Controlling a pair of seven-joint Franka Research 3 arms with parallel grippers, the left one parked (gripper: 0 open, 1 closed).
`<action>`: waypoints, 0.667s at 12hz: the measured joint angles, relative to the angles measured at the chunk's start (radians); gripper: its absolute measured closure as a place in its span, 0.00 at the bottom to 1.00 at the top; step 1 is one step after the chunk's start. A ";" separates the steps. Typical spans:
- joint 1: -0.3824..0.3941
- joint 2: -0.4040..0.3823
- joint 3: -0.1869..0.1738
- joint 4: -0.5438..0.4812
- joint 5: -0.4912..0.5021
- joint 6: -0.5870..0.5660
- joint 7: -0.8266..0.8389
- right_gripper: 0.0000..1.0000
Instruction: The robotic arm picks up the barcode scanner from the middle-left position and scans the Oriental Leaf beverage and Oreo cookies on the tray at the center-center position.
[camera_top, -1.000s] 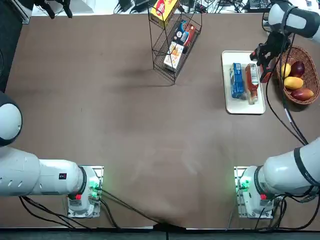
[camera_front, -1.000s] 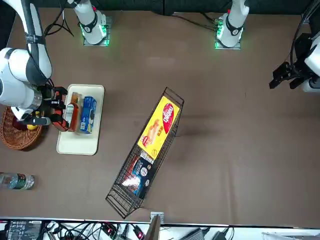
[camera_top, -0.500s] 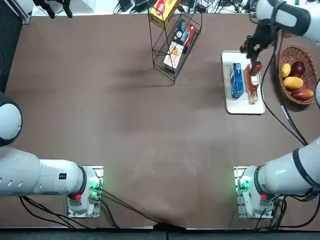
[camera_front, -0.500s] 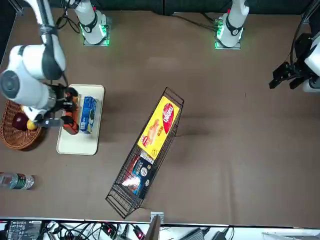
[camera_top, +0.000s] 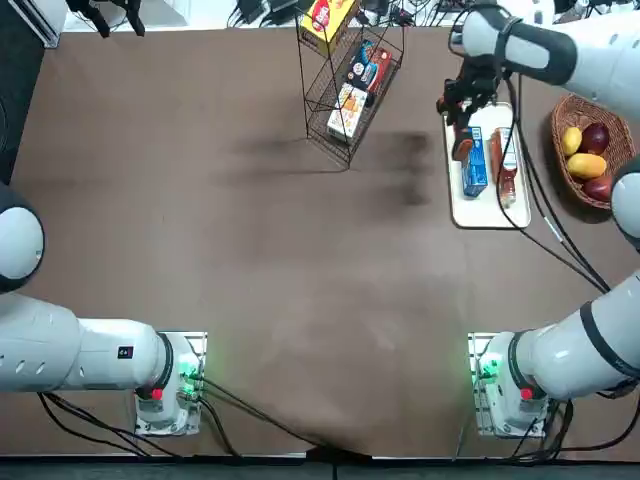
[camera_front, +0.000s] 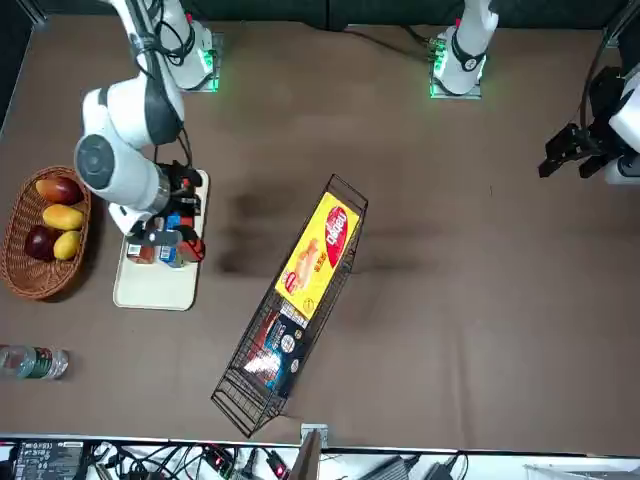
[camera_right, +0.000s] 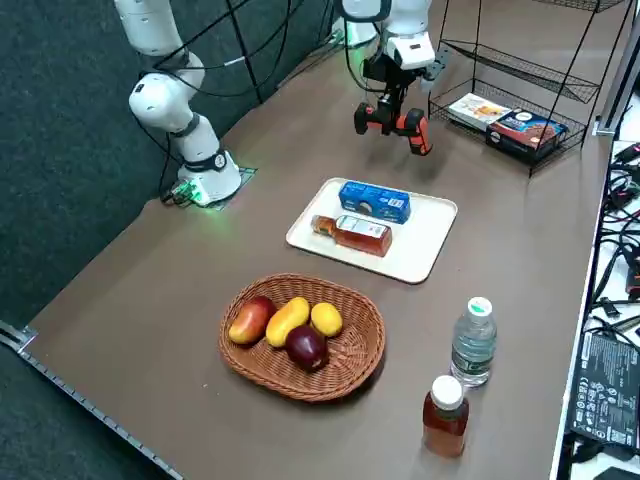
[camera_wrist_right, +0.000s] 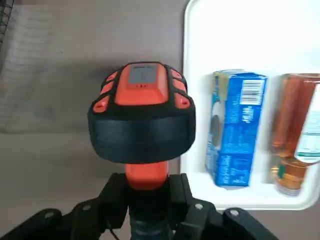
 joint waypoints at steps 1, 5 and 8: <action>0.019 0.017 0.000 -0.004 0.000 0.031 0.036 0.58; 0.075 0.100 0.000 -0.021 0.000 0.156 0.133 0.58; 0.078 0.134 -0.002 -0.055 0.000 0.239 0.136 0.58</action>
